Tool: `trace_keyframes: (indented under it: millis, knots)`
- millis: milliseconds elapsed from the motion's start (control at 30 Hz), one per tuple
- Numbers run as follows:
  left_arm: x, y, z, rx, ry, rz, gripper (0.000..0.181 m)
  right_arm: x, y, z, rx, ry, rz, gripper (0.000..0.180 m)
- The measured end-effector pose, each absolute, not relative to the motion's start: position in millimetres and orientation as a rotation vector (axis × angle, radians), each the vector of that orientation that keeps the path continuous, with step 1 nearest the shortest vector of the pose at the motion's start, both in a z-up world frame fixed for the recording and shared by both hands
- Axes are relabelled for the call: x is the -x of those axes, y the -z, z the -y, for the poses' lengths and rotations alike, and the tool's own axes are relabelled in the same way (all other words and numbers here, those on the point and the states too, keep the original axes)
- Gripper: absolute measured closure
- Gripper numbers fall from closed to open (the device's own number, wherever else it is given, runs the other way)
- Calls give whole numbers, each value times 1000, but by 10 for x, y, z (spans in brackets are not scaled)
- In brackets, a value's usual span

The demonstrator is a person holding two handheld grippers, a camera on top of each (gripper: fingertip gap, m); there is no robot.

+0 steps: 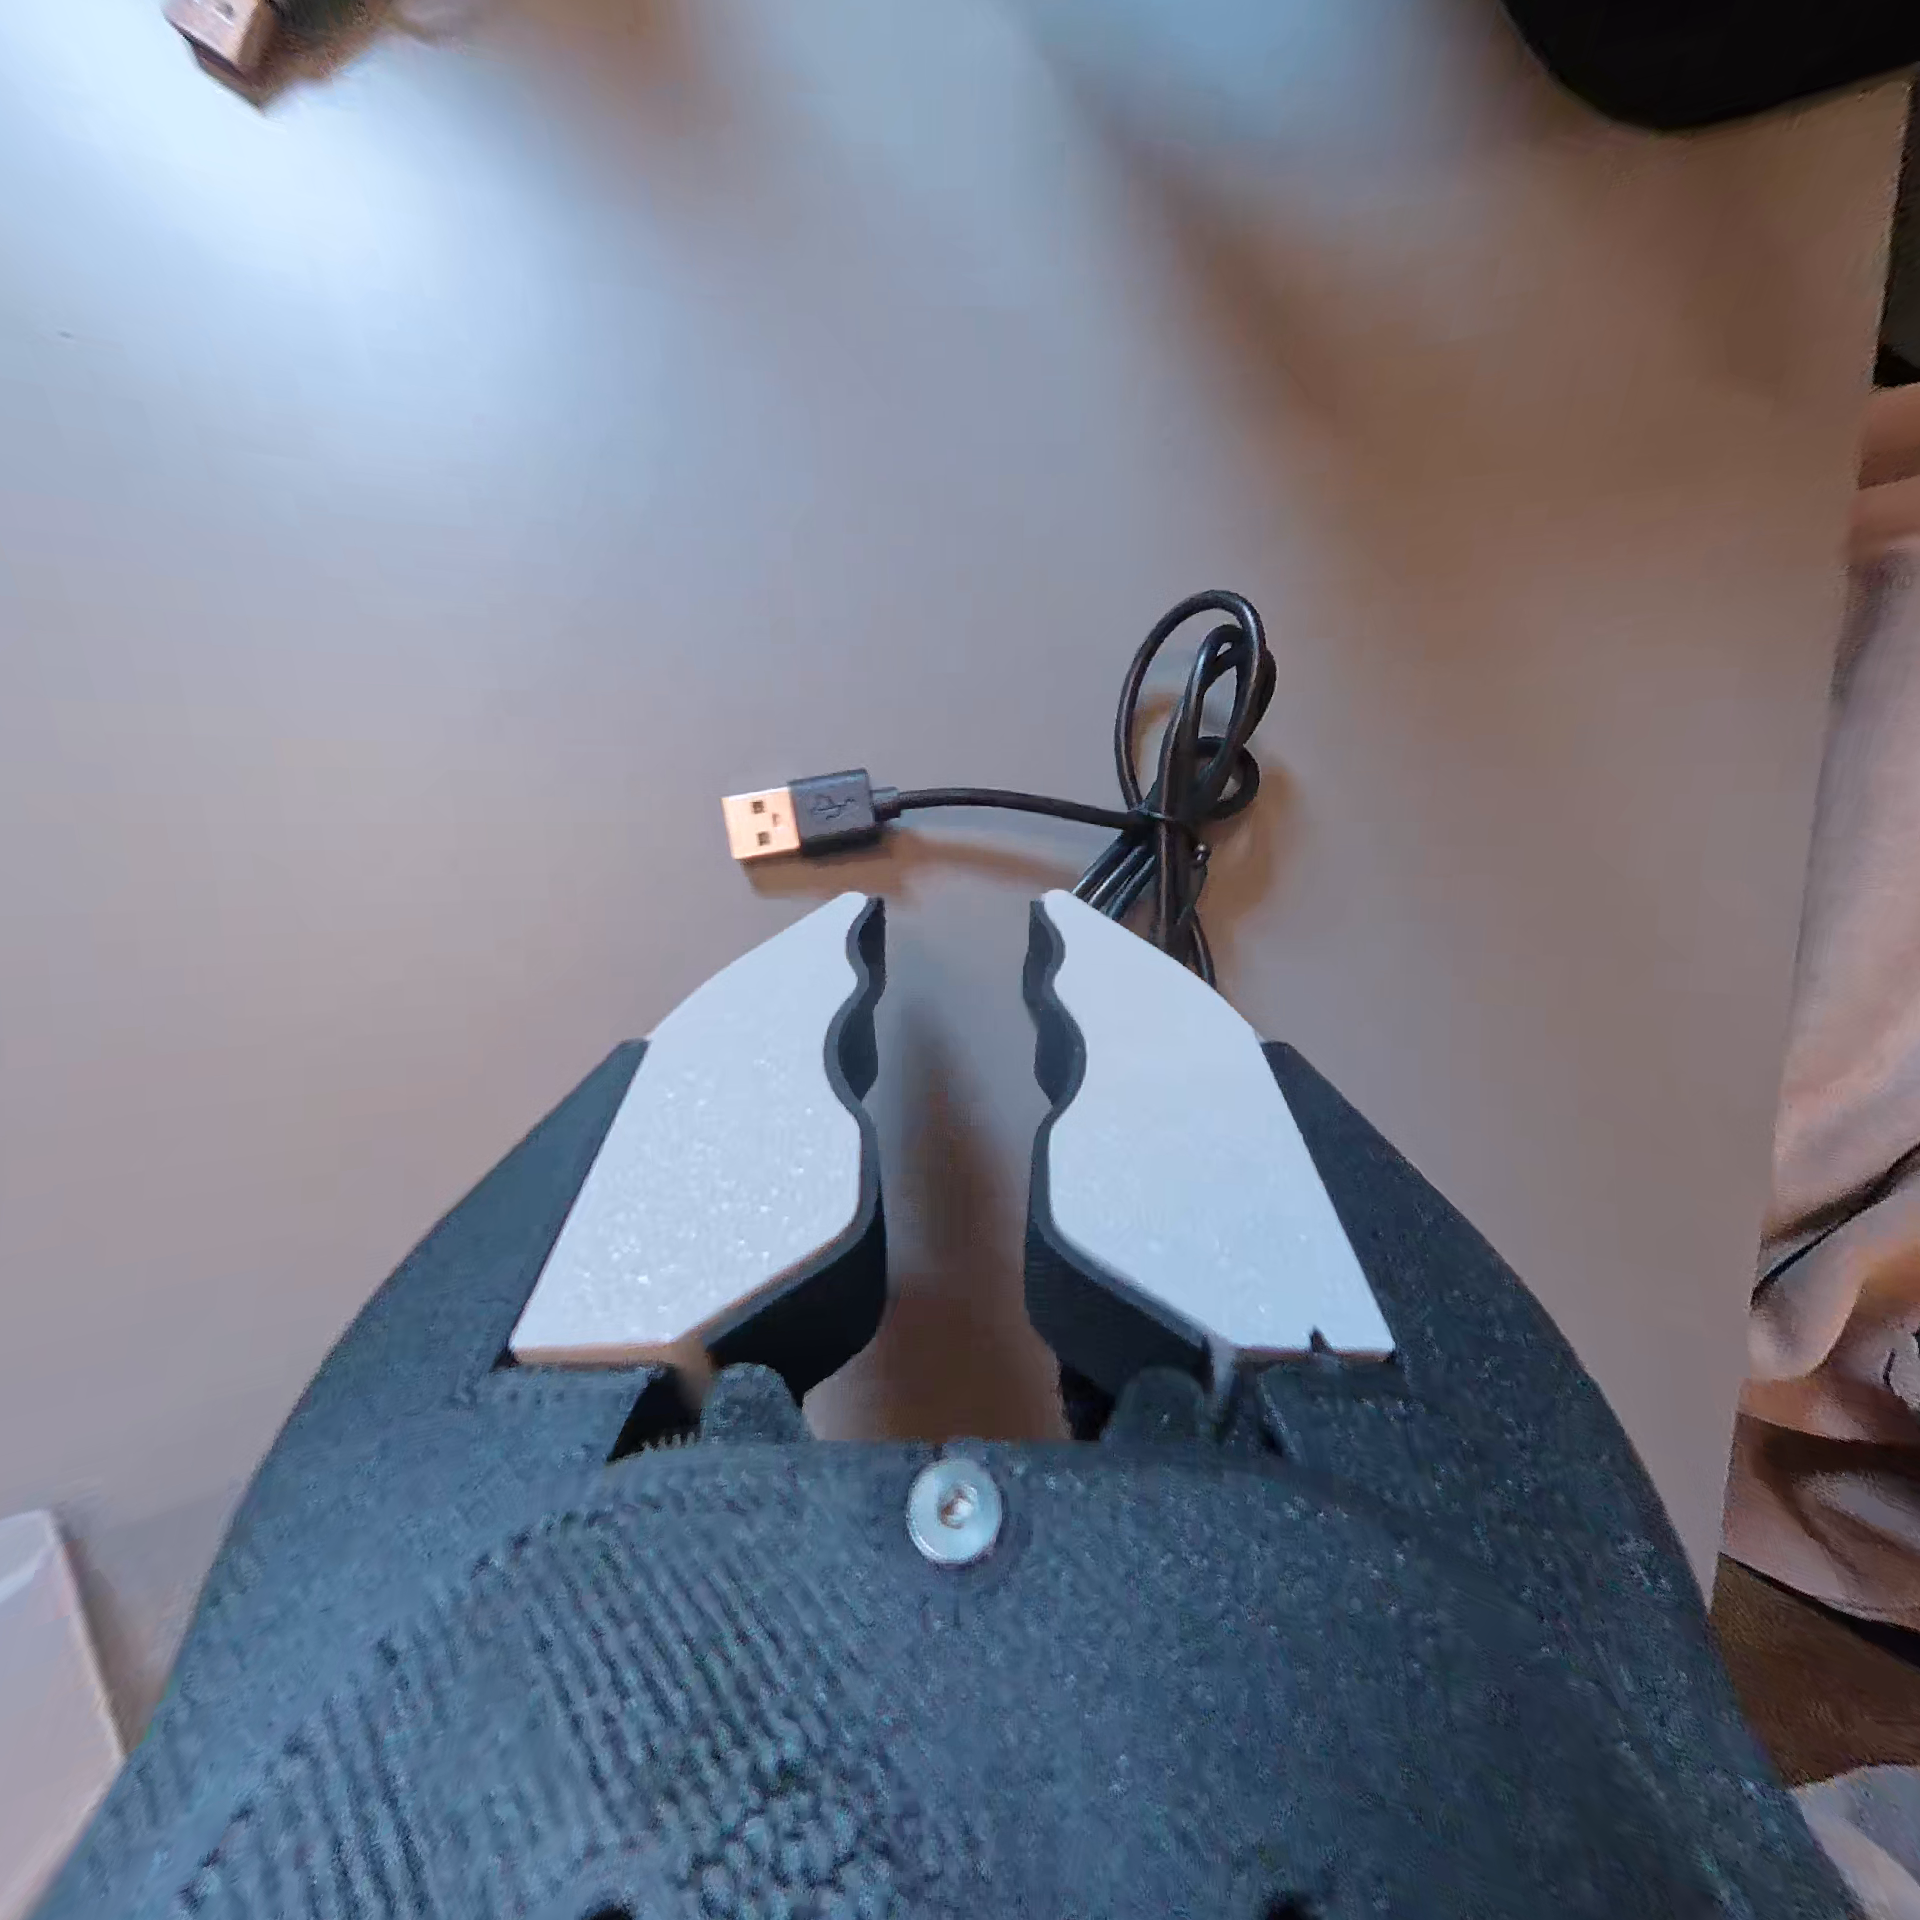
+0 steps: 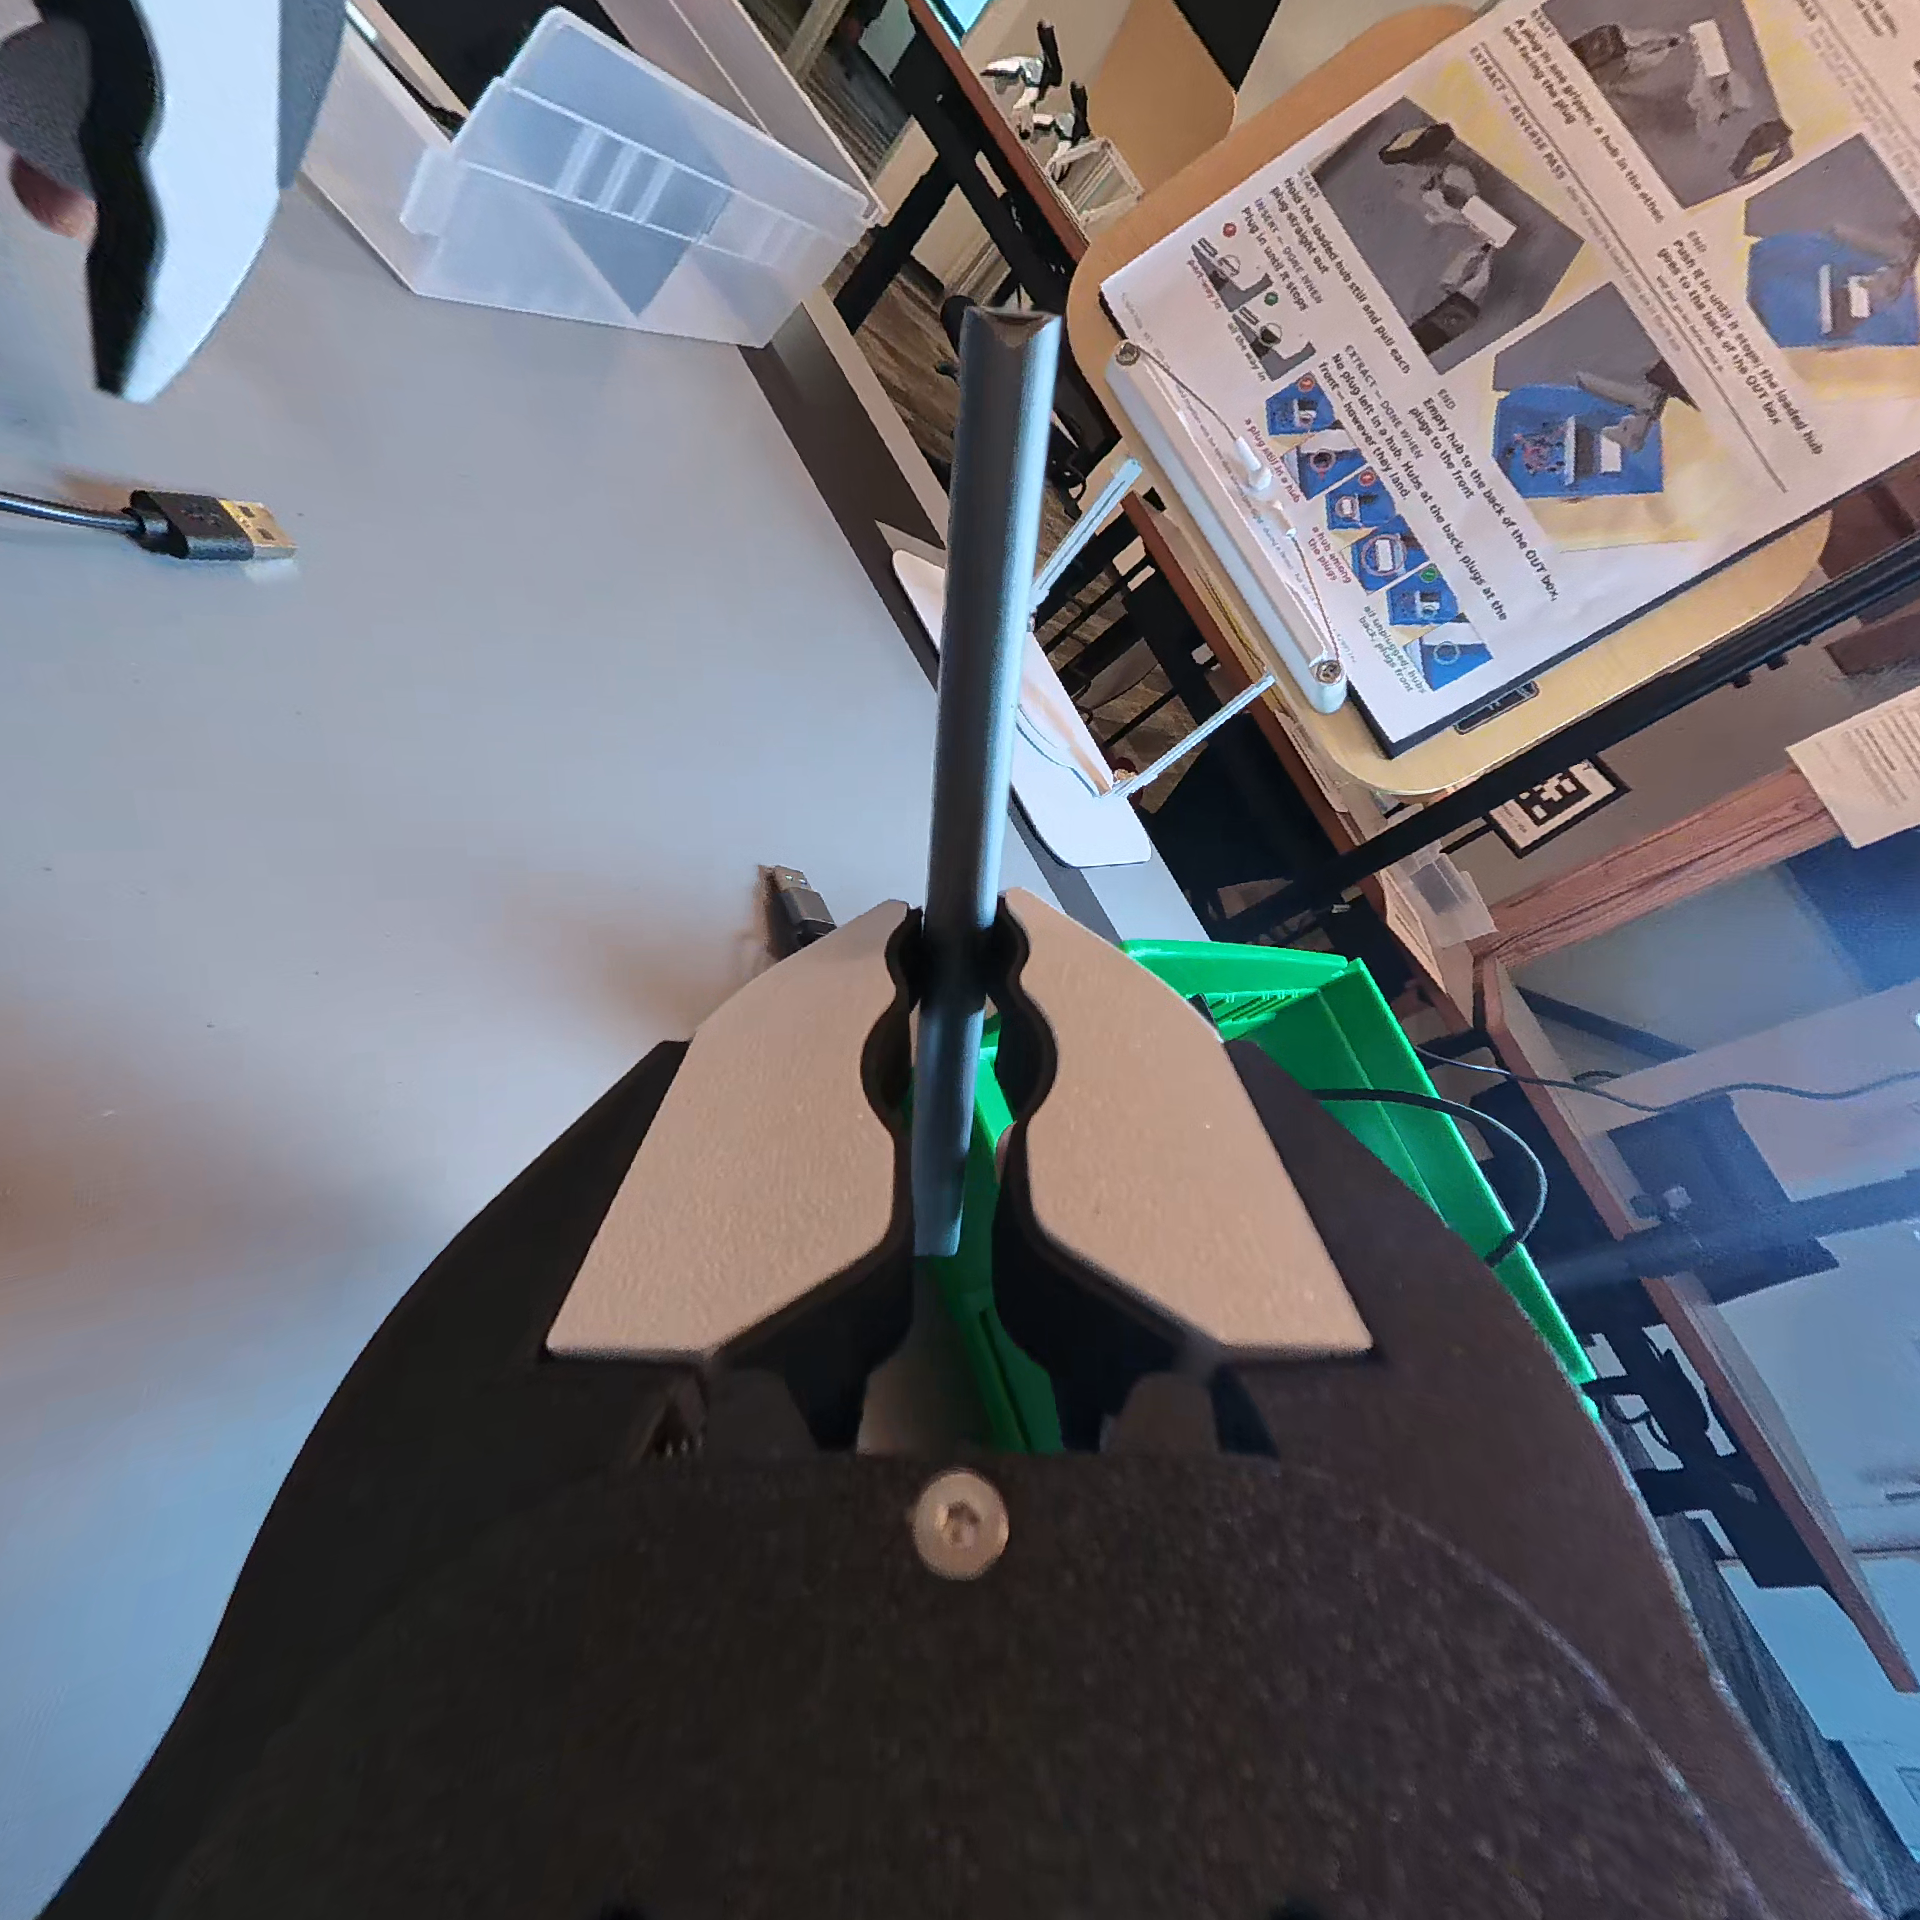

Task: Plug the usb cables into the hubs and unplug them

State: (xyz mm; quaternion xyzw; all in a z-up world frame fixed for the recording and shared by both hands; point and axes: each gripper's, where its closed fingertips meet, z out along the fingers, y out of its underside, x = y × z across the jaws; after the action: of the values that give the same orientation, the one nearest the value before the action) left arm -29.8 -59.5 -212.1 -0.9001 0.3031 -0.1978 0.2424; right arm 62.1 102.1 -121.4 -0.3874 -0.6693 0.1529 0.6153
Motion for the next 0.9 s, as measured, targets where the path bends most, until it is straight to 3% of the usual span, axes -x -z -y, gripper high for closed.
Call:
trace_keyframes:
  millis: [300, 533, 767, 900]
  knots:
    - [78, 2252, 378, 2556, 548, -751, 145, -609, 1207, -952, 874, -342, 1558, 169]
    - [-174, 2300, 144, 2481, 464, -1095, 178, -620, 1207, -978, 883, -346, 1553, 168]
    - [-270, 2051, -75, 2421, 550, -940, 160, -654, 1169, -1027, 890, -341, 1540, 168]
    - [-259, 2212, -47, 2528, 442, -892, 149, -663, 1166, -1042, 893, -348, 1537, 168]
